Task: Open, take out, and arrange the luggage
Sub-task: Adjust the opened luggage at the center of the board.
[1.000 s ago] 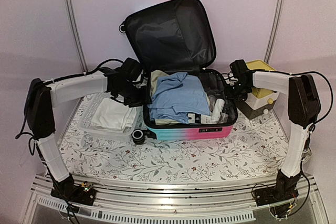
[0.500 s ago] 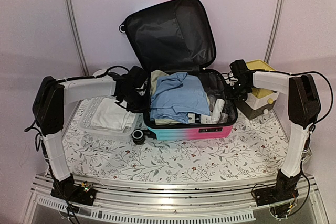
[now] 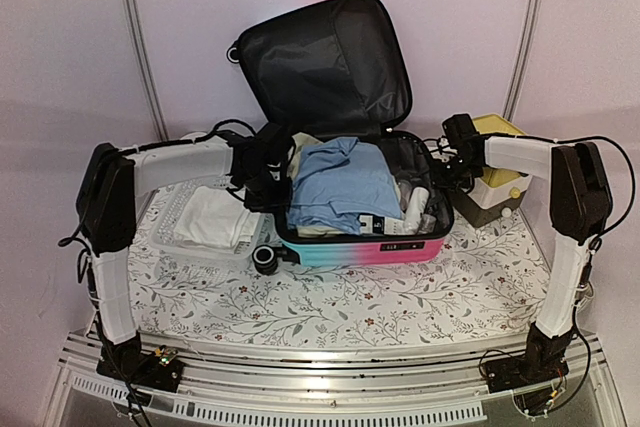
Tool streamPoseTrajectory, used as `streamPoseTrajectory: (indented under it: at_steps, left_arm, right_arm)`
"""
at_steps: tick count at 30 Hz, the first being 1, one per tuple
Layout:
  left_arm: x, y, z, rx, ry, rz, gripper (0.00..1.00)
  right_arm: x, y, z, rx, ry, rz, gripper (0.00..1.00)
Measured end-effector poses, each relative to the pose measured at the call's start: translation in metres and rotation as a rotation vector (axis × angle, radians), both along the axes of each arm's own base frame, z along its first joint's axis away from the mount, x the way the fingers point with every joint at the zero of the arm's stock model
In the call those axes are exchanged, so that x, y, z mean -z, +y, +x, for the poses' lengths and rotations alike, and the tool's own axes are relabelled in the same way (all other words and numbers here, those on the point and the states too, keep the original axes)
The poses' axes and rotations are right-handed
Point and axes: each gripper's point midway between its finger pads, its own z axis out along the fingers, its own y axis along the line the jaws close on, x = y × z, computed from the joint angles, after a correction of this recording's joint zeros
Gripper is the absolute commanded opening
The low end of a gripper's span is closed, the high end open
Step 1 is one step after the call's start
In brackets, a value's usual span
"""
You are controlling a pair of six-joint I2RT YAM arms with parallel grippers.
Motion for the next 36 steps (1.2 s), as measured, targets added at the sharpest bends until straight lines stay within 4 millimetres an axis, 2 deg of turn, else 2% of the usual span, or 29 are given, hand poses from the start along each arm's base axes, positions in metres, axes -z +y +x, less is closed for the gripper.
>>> streamPoseTrajectory:
  at_steps: [19, 21, 22, 25, 29, 30, 32, 36]
  left_arm:
    - [0.0, -0.017, 0.005, 0.025, 0.004, 0.015, 0.0]
    - [0.0, -0.018, 0.005, 0.027, 0.004, 0.015, 0.0]
    - [0.0, -0.019, 0.005, 0.028, 0.003, 0.014, 0.0]
    - [0.0, -0.021, 0.005, 0.031, 0.002, 0.014, 0.0]
    - [0.0, -0.021, 0.006, 0.031, -0.001, 0.017, 0.22]
    - [0.0, -0.022, 0.006, 0.034, -0.004, 0.017, 0.36]
    - [0.0, -0.026, 0.009, 0.045, -0.017, 0.007, 0.5]
    - [-0.002, -0.037, 0.011, 0.071, -0.049, -0.019, 0.61]
  right_arm:
    - [-0.001, -0.013, 0.005, 0.02, -0.017, 0.029, 0.03]
    - [-0.001, -0.015, 0.005, 0.024, -0.018, 0.027, 0.07]
    - [-0.001, -0.016, 0.005, 0.025, -0.019, 0.024, 0.13]
    - [-0.001, -0.016, 0.004, 0.027, -0.02, 0.023, 0.25]
    - [-0.002, -0.019, 0.004, 0.025, -0.026, 0.007, 0.39]
    - [-0.003, -0.02, 0.004, 0.026, -0.028, 0.003, 0.43]
    - [-0.008, -0.024, 0.002, 0.029, -0.036, -0.004, 0.51]
    - [-0.023, -0.03, -0.001, 0.042, -0.053, -0.004, 0.63]
